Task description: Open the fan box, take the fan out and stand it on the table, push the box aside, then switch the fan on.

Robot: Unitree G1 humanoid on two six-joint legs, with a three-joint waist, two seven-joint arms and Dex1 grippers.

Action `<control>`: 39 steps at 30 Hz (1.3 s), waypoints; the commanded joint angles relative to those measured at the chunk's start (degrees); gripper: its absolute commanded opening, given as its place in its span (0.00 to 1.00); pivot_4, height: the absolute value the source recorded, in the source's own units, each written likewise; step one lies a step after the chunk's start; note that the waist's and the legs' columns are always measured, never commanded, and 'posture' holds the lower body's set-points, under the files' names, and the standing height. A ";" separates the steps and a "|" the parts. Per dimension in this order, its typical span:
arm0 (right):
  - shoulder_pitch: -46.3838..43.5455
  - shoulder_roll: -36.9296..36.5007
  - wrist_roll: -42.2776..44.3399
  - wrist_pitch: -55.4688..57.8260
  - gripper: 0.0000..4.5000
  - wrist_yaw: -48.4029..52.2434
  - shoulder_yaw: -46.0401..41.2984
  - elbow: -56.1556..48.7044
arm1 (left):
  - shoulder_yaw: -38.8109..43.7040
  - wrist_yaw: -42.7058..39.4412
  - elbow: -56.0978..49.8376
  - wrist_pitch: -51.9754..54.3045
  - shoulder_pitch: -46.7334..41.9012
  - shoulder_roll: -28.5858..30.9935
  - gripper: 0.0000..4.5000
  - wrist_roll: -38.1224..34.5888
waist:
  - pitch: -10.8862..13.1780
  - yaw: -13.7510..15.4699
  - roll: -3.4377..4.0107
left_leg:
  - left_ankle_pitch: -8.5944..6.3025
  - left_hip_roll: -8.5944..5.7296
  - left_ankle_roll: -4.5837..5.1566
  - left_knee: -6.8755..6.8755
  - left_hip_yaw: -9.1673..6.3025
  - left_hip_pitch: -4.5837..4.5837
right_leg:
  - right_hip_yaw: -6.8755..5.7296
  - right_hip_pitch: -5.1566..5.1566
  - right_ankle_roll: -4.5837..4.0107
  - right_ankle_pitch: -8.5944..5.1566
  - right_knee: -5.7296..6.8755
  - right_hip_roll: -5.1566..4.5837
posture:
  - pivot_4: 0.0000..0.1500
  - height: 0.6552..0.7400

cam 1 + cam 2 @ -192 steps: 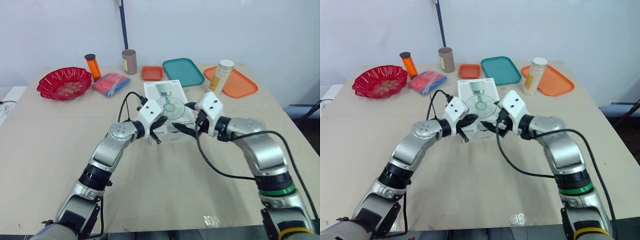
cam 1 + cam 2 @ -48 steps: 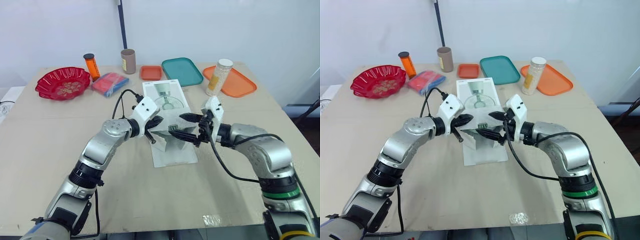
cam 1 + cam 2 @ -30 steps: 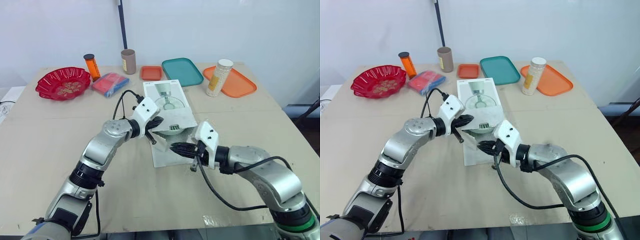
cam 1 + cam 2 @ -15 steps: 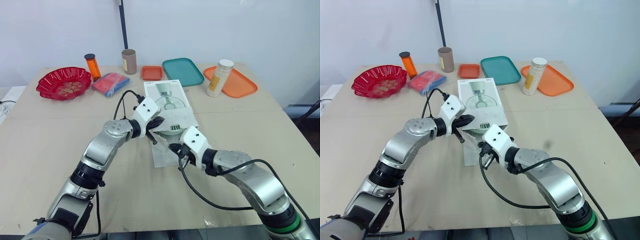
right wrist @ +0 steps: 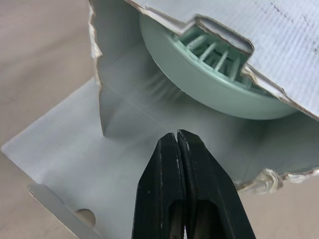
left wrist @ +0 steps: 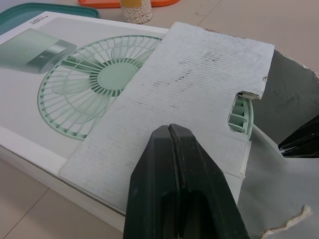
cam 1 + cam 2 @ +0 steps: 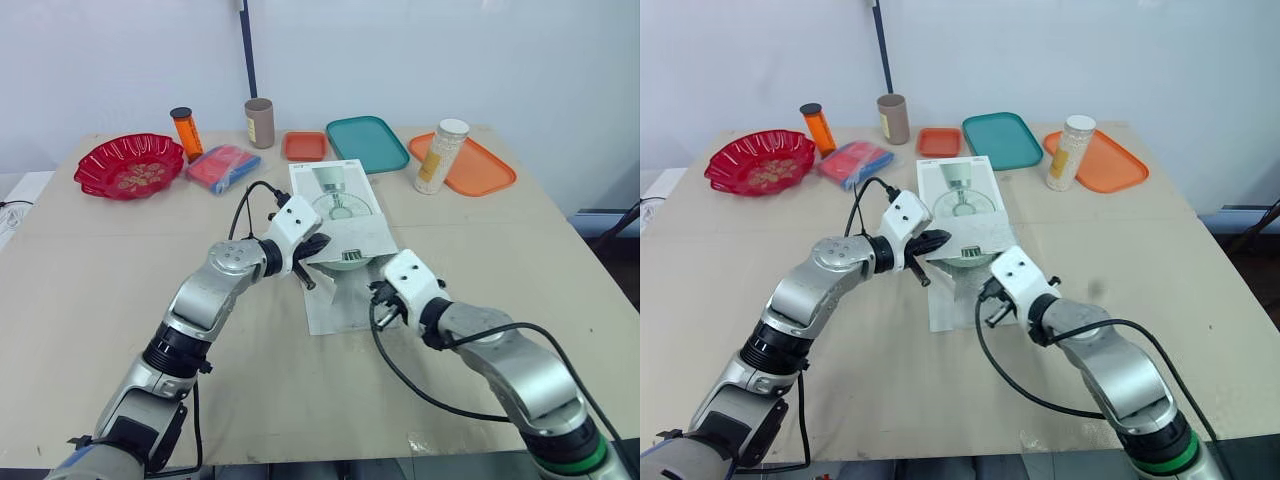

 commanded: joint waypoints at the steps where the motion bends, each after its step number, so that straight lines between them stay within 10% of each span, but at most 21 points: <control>1: 1.57 -3.21 -0.34 1.45 0.01 0.89 -5.14 -4.94 | 0.15 -0.27 -0.60 -0.63 0.65 0.03 0.00 0.48 | -0.01 -0.01 0.02 | 0.00 0.00 0.01 0.00 0.00 0.00 | 0.00 0.00 0.00 0.00 0.00 0.00 | 1.00 1.00; 22: -11.03 -0.35 -8.77 -24.32 0.01 5.06 -1.41 28.52 | 1.22 0.55 -2.01 0.20 1.66 -0.10 0.00 1.15 | -0.02 -0.08 0.01 | 0.01 0.02 -0.01 -0.01 0.07 0.02 | 0.03 -0.02 0.00 0.00 0.00 0.01 | 1.00 1.00; 39: -10.09 1.12 -8.46 -24.87 0.01 9.07 -5.70 24.83 | 1.29 0.66 -2.82 0.95 1.89 0.28 0.00 1.07 | -0.02 -0.10 0.02 | 0.01 0.04 -0.02 -0.04 0.06 0.03 | 0.04 -0.03 -0.02 0.01 0.01 0.03 | 1.00 1.00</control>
